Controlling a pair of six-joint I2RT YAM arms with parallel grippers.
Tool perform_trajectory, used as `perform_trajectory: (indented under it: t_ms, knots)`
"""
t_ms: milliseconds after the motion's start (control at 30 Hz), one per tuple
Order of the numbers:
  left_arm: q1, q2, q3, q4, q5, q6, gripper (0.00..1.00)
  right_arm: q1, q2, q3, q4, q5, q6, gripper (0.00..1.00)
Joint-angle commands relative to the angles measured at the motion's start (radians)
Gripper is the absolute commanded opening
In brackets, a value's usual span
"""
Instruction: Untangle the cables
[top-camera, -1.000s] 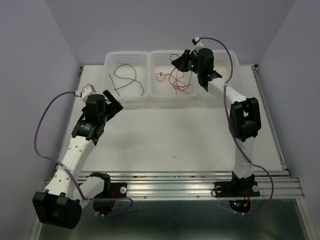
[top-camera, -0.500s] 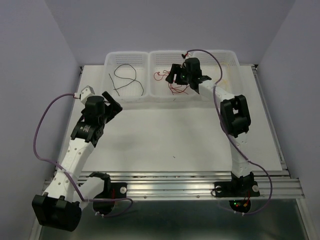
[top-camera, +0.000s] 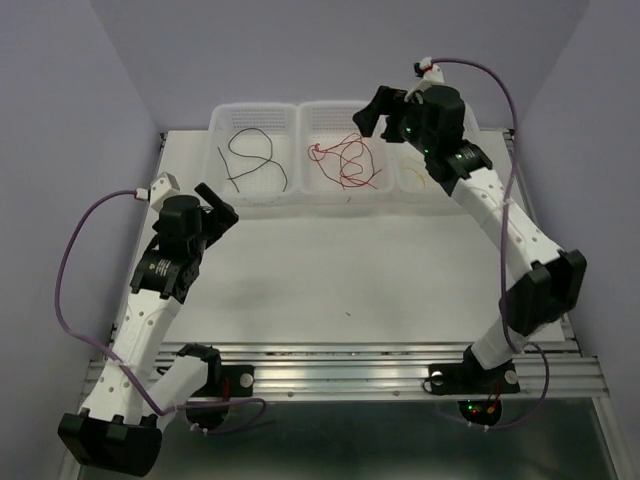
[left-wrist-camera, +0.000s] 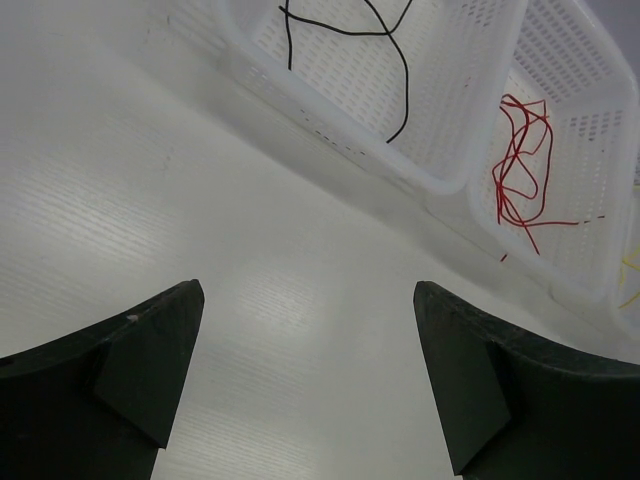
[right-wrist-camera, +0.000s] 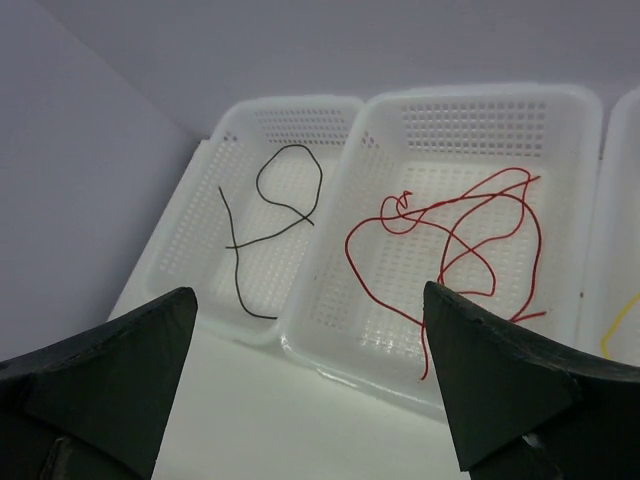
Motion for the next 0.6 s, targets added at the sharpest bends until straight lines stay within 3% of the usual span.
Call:
perform_trajectory:
  t_ms: [0, 133, 300, 567]
  knots:
    - [0.000, -0.042, 0.045, -0.061, -0.046, -0.004, 0.99, -0.001, -0.243, -0.222, -0.019, 0.179, 0.076, 1.00]
    - [0.002, -0.096, 0.015, -0.090, -0.092, -0.021, 0.99, -0.001, -0.513, -0.529, -0.079, 0.368, 0.164, 1.00]
    - [0.000, -0.136, -0.060, -0.073, -0.133, -0.050, 0.99, -0.001, -0.811, -0.876, -0.138, 0.442, 0.234, 1.00]
    - [0.000, -0.148, -0.116, -0.044, -0.084, -0.066, 0.99, -0.001, -0.974, -1.042, -0.165, 0.471, 0.267, 1.00]
